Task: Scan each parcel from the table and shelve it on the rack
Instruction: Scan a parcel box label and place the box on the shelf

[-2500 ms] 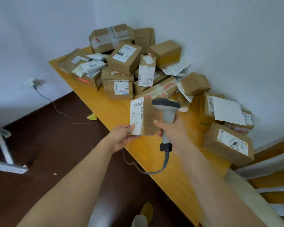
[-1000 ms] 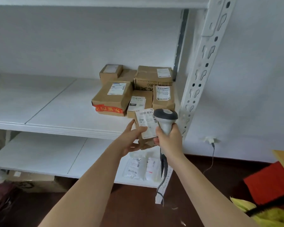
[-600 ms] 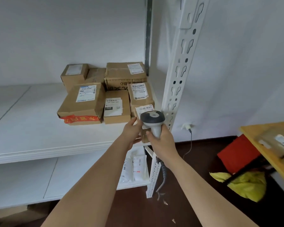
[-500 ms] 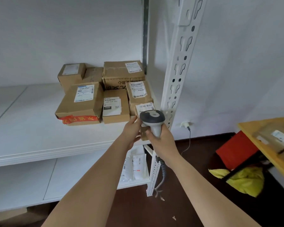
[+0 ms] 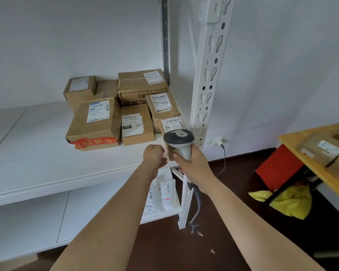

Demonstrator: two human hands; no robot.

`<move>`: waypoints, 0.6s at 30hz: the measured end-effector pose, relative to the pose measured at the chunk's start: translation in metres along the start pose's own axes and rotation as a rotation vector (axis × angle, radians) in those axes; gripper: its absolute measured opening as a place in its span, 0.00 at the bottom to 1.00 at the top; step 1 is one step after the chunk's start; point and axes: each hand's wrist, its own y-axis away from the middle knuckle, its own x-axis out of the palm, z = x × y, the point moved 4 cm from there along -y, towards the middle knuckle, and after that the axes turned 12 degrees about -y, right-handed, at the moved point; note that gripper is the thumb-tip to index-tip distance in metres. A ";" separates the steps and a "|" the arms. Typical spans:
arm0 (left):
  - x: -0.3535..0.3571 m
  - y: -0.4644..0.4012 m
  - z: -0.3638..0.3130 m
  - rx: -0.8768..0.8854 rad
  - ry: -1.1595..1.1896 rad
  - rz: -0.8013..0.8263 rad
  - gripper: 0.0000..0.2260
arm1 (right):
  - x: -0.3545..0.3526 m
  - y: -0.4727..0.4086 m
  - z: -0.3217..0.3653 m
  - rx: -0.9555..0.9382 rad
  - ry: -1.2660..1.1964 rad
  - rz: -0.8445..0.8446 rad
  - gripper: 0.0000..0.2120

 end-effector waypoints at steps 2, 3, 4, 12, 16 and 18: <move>-0.005 0.002 0.005 -0.046 -0.059 -0.032 0.08 | -0.002 0.004 0.000 0.019 -0.035 -0.004 0.15; -0.004 0.004 0.006 -0.062 -0.129 0.027 0.09 | -0.004 0.007 0.001 0.022 -0.050 -0.011 0.13; 0.001 0.009 0.008 -0.072 -0.227 0.139 0.10 | -0.008 0.010 0.002 0.016 -0.057 -0.023 0.12; 0.087 0.049 0.007 -0.044 -0.550 0.675 0.21 | -0.080 0.045 0.012 0.024 -0.057 -0.178 0.07; 0.145 0.058 0.001 -0.067 -0.516 0.625 0.14 | -0.142 0.064 0.021 0.052 -0.037 -0.299 0.08; 0.179 0.064 -0.006 -0.047 -0.537 0.597 0.12 | -0.176 0.073 0.022 0.051 -0.046 -0.370 0.08</move>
